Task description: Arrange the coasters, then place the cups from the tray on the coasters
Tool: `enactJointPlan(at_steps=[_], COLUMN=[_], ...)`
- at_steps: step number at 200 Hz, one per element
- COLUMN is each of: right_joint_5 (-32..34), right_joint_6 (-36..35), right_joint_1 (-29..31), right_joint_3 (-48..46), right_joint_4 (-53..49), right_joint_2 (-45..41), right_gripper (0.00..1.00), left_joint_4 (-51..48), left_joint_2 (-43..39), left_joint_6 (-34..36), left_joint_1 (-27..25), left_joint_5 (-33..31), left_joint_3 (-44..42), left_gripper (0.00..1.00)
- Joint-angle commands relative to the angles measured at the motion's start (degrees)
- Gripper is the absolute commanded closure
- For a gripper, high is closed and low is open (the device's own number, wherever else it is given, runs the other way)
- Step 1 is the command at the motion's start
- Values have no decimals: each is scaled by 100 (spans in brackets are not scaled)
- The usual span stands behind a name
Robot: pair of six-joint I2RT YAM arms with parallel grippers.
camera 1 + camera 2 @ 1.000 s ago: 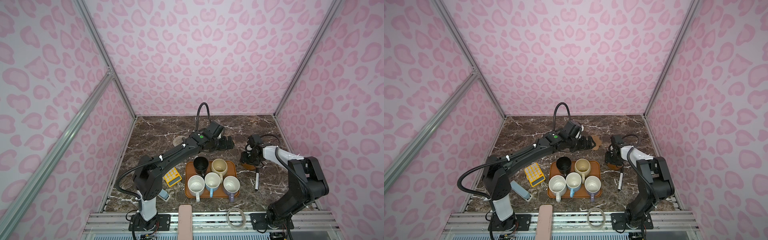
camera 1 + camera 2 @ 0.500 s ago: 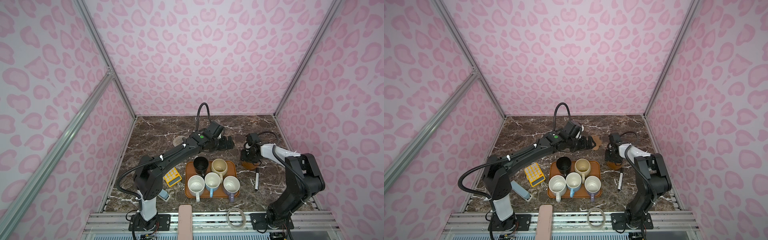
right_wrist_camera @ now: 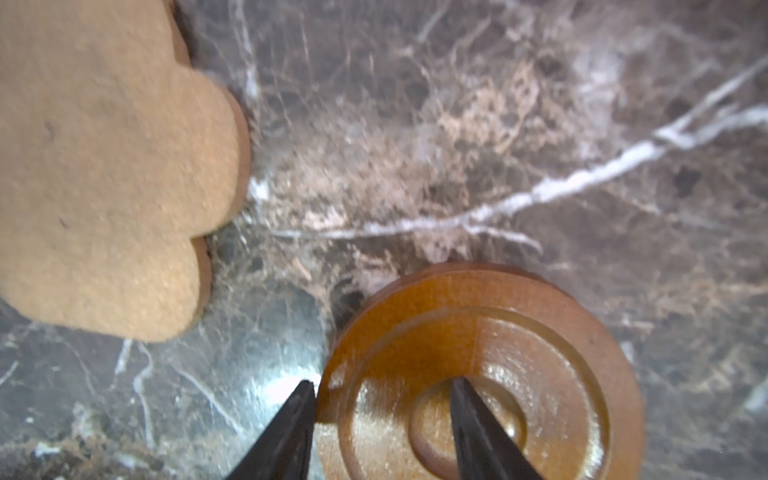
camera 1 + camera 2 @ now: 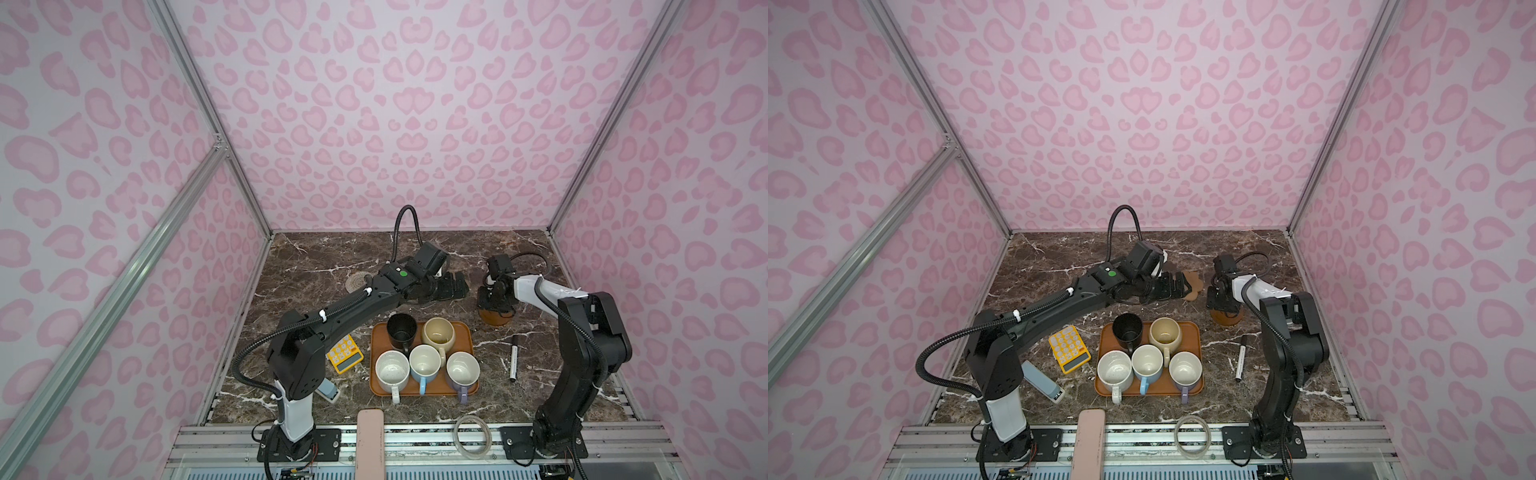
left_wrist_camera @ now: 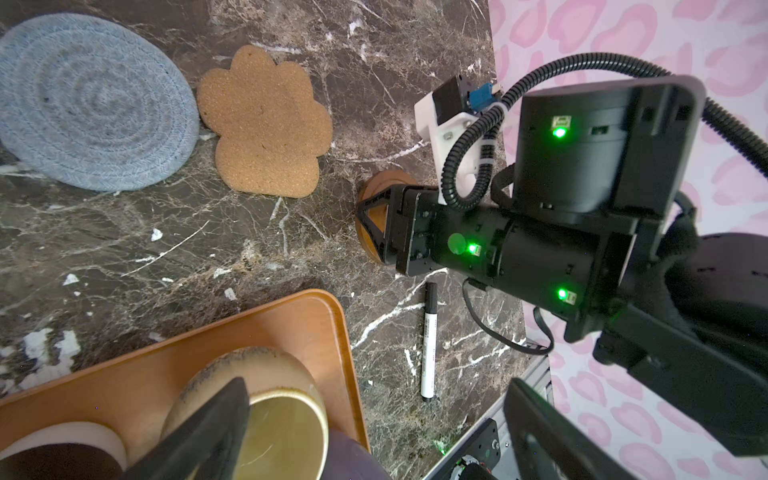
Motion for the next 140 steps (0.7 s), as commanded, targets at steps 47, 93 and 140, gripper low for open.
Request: enactJointPlan(at_steps=[47,93,140], right_joint_5=[-152,-191,-243], right_joint_6=[-47,-148,-170], right_joint_1=[-55,-96,-108], right_joint_3=[657,980,1284], right_joint_4=[-293,-397,-501], right_joint_2=[581,790,964], right_gripper=[49,50,51], left_joint_4=[87,94,61], left_joint_2=[-13,-4,5], left_joint_6=[-15,5,1], left_joint_1=[171,201,206], left_joint_5=[-201,-194,-178], left_joint_3=[20,-22,11], left_gripper=[3,3,3])
